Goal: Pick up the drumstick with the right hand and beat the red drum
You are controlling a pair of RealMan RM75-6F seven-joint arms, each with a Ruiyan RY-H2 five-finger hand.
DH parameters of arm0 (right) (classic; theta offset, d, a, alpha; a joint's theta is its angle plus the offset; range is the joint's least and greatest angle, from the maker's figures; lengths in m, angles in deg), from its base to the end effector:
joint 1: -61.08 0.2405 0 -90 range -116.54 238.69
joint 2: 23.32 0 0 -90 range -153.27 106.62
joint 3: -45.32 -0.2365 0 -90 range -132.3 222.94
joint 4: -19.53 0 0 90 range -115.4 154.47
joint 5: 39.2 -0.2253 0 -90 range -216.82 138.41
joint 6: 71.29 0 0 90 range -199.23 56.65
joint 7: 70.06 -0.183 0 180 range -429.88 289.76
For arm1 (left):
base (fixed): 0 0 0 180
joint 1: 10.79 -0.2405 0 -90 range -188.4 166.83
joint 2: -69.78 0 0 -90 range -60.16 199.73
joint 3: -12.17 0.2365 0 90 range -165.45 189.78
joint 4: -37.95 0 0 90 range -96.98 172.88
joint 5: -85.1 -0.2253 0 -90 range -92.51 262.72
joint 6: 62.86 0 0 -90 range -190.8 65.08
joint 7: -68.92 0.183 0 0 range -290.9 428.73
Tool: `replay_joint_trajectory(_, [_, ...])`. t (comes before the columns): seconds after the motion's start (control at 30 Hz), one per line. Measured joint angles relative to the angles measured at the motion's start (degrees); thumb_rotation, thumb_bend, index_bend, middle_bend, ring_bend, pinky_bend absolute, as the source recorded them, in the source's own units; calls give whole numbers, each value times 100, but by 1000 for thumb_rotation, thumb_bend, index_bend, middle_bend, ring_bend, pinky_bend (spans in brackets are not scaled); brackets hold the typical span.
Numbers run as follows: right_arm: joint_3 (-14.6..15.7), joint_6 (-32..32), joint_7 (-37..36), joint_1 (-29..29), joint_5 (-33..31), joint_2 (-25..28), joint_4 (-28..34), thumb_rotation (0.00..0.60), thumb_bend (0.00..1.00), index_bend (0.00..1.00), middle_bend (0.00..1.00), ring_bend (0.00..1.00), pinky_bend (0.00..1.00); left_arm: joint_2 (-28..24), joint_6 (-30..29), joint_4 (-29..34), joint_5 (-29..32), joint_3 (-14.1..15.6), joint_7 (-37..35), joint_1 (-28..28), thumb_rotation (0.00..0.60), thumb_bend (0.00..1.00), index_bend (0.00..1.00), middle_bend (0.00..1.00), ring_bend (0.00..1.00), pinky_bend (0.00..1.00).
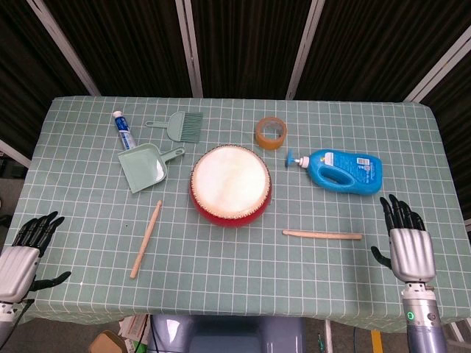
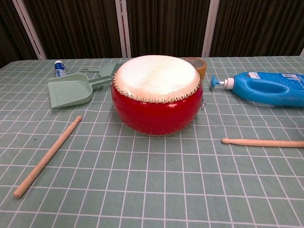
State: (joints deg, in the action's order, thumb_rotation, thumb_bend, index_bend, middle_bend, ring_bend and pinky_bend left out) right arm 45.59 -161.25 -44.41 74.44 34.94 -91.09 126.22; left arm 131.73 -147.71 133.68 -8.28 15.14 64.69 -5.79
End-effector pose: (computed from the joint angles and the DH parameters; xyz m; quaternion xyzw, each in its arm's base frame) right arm -0.2425 -0.2374 0.1097 0.6012 -0.3576 0.3378 0.6298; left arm -0.2790 0.1943 0.1160 -0.6323 -0.4190 -0.4039 0.5114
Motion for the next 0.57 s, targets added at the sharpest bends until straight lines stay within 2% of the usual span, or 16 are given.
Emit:
replay_joint_trajectory(0.13, [193, -59, -386, -237, 233, 152, -284, 600, 171, 0, 0, 7, 83, 15, -55, 3, -33, 0, 55, -21, 600, 0, 0, 0, 0, 3])
replay_joint_trajectory(0.23, [251, -142, -644, -375, 398, 201, -607, 600, 170, 0, 0, 0, 47, 27, -81, -7, -49, -10, 66, -25, 600, 0, 0, 0, 0, 3])
replay_joint_trajectory(0.4, [170, -295, -1105, -517, 578, 169, -983, 600, 170, 0, 0, 0, 36, 50, -133, -73, -68, -41, 23, -22, 600, 0, 0, 0, 0, 3])
replay_joint_trajectory(0.57, [97, -421, -1220, -587, 859, 54, -1263, 600, 169, 0, 0, 0, 36, 78, -155, -150, -58, -73, -17, -15, 600, 0, 0, 0, 0, 3])
